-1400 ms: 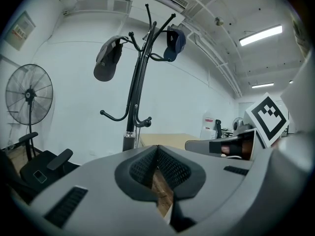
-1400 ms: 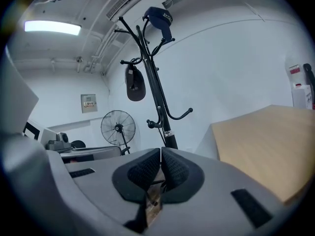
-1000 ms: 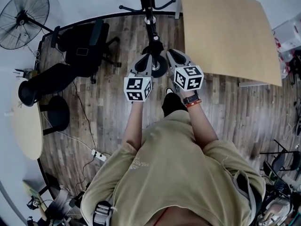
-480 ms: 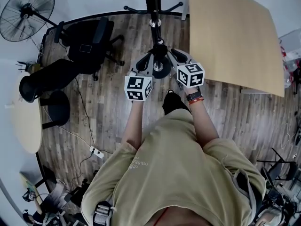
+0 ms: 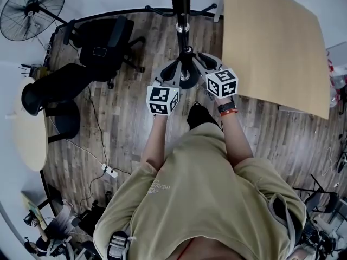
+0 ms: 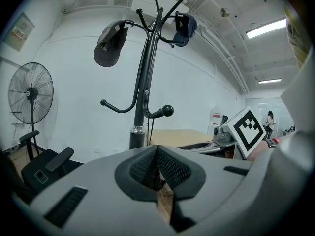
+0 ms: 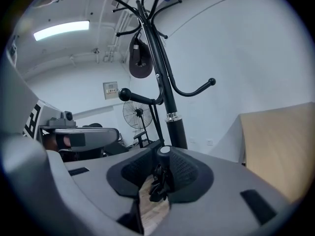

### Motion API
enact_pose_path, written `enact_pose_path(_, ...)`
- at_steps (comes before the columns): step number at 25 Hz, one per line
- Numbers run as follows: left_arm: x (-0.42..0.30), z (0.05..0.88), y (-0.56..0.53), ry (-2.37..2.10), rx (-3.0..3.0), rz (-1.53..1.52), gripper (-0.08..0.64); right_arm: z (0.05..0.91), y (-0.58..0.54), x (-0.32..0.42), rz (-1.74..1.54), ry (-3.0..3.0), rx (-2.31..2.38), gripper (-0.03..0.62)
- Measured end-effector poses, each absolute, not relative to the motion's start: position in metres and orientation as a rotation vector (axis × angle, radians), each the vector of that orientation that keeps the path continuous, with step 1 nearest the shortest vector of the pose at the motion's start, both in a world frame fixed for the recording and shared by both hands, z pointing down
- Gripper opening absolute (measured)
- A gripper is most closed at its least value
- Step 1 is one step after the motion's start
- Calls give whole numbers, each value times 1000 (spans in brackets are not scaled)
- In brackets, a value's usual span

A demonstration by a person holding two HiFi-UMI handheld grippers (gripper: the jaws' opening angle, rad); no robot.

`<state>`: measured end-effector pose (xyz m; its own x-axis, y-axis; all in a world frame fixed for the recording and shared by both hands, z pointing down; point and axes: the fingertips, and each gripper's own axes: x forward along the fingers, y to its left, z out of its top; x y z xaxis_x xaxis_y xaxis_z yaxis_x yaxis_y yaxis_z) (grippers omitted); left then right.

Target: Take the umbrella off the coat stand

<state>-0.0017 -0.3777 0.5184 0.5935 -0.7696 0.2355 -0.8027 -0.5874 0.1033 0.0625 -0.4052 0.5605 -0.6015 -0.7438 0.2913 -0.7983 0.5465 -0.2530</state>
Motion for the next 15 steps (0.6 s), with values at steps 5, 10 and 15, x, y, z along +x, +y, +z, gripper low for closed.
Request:
enact_pose_path(5,-5,523,-385,-1317,2621,259,23,574,-413,55,522,-2611,1254,147)
enact_pose_path(10,-5,529,-397,-1325,2606,263,23,585,-425,52,494,-2606,1195,187)
enact_pose_path(15,-2,537,-405,-1327,2597,269,23,596,-437,53,454,-2607,1151,196)
